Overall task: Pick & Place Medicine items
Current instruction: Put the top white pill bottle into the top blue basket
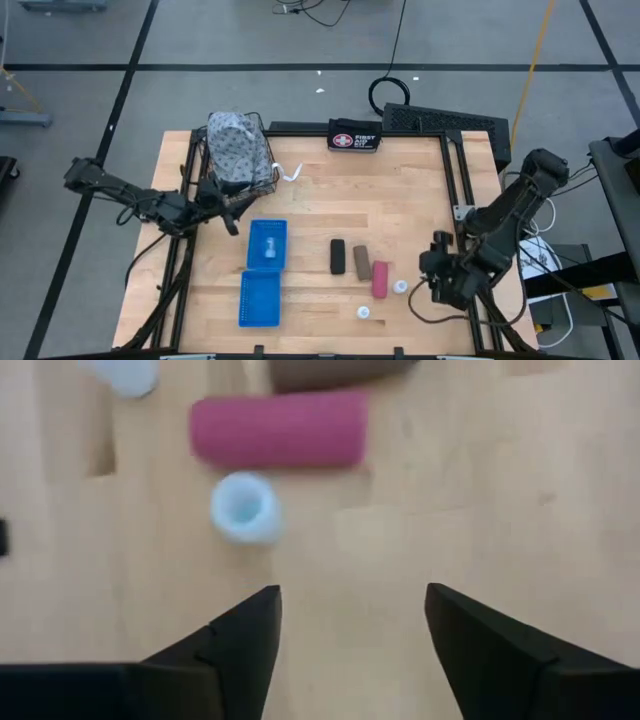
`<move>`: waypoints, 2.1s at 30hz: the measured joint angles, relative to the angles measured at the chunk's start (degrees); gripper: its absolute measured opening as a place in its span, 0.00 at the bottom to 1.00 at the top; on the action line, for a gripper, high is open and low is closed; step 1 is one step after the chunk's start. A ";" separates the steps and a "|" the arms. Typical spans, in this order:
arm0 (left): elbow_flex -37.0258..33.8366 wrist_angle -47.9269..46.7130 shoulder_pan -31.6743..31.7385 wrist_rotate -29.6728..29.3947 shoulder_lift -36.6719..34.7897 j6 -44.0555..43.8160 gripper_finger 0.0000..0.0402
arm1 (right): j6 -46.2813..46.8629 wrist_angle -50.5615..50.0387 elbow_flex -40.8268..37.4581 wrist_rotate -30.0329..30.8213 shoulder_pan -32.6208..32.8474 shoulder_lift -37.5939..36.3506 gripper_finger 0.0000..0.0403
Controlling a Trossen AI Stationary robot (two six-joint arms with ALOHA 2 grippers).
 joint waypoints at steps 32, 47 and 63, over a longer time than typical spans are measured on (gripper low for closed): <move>-0.02 0.43 0.14 1.15 2.67 -4.93 0.70 | -17.04 81.13 -33.97 19.24 5.24 17.86 0.46; -0.04 2.74 0.39 1.09 2.73 -6.06 0.68 | -19.45 83.40 -34.75 24.15 3.27 17.37 0.32; 45.73 -40.04 9.67 24.10 35.84 -2.78 0.65 | -42.20 83.06 -34.61 19.29 -13.75 0.33 0.31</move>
